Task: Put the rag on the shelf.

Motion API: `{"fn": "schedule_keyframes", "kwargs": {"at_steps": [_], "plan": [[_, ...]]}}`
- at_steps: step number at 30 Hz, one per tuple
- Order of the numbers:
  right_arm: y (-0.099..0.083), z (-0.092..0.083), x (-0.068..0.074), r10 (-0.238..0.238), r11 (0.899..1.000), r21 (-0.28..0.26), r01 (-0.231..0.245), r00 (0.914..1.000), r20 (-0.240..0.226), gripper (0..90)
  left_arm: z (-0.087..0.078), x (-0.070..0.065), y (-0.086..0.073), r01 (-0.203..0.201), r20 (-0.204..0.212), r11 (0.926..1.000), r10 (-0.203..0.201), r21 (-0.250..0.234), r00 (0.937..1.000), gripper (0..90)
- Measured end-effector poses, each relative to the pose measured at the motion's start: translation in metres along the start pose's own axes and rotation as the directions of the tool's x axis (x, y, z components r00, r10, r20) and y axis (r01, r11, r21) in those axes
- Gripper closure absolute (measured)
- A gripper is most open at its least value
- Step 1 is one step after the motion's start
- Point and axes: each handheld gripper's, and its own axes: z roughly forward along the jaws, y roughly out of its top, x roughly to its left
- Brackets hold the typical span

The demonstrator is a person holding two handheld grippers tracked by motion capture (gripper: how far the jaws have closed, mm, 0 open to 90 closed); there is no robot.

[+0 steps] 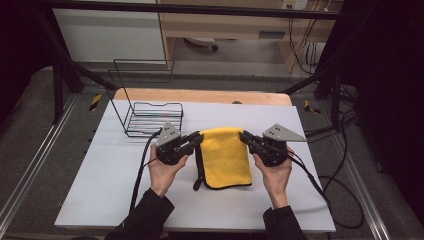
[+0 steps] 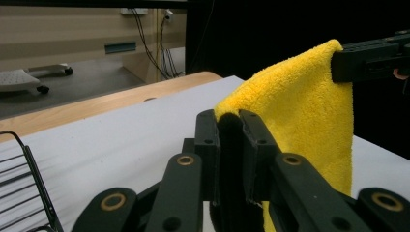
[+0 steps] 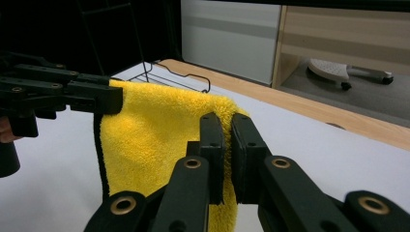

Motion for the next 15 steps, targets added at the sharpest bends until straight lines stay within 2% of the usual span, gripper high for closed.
{"fn": "schedule_keyframes", "kwargs": {"at_steps": [15], "plan": [[0.012,-0.006,0.012,-0.016,0.997,-0.075,0.017,0.9998,0.01,85.0,-0.014,0.002,0.013,-0.015,-0.01,0.9975,0.015,-0.069,0.9998,78.7]]}}
